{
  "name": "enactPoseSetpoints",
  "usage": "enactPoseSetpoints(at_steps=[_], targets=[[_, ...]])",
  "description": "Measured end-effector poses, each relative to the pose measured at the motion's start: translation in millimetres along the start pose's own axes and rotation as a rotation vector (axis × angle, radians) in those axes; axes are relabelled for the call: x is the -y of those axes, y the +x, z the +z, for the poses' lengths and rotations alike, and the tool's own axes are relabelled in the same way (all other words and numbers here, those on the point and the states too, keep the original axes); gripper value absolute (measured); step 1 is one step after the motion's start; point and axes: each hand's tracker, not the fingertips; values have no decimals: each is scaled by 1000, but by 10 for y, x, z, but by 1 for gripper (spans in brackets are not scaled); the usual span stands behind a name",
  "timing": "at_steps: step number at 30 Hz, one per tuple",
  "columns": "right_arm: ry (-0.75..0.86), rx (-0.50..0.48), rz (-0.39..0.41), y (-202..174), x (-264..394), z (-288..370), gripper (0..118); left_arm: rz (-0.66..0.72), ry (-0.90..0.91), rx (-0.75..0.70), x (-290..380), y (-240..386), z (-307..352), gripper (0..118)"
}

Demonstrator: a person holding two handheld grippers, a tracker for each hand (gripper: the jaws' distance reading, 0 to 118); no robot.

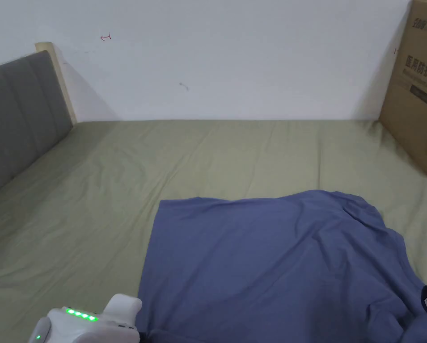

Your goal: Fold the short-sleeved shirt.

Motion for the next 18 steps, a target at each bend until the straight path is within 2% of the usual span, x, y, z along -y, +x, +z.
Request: enactPoseSetpoints(at_steps=[3,5,6,7,8,9,10,11,13,15,17,18], targets=[[-51,12,-34,215,48,10,0,54,127,21,114,29,286,7],[-137,74,-49,402,146,-37,0,80,230,37,285,7,394,7],[-189,62,-80,499,195,-75,16,87,265,45,289,4,455,7],[-258,46,-119,658,275,-151,54,96,285,66,286,-5,497,7],[-332,45,-150,764,353,-213,54,101,279,69,326,-8,500,7],[-394,63,-168,833,427,-278,70,82,277,43,355,-19,506,8],[-493,75,-175,894,542,-376,100,86,267,48,261,22,527,7],[-517,104,-192,959,618,-386,118,83,258,42,276,44,520,8],[-528,91,-139,951,697,-556,116,75,251,32,351,63,503,8],[-641,120,-73,933,823,-658,116,73,240,31,274,130,528,8],[-681,69,-23,857,855,-753,114,103,223,59,338,161,517,8],[-654,52,1,815,829,-747,100,106,216,57,270,159,503,8]])
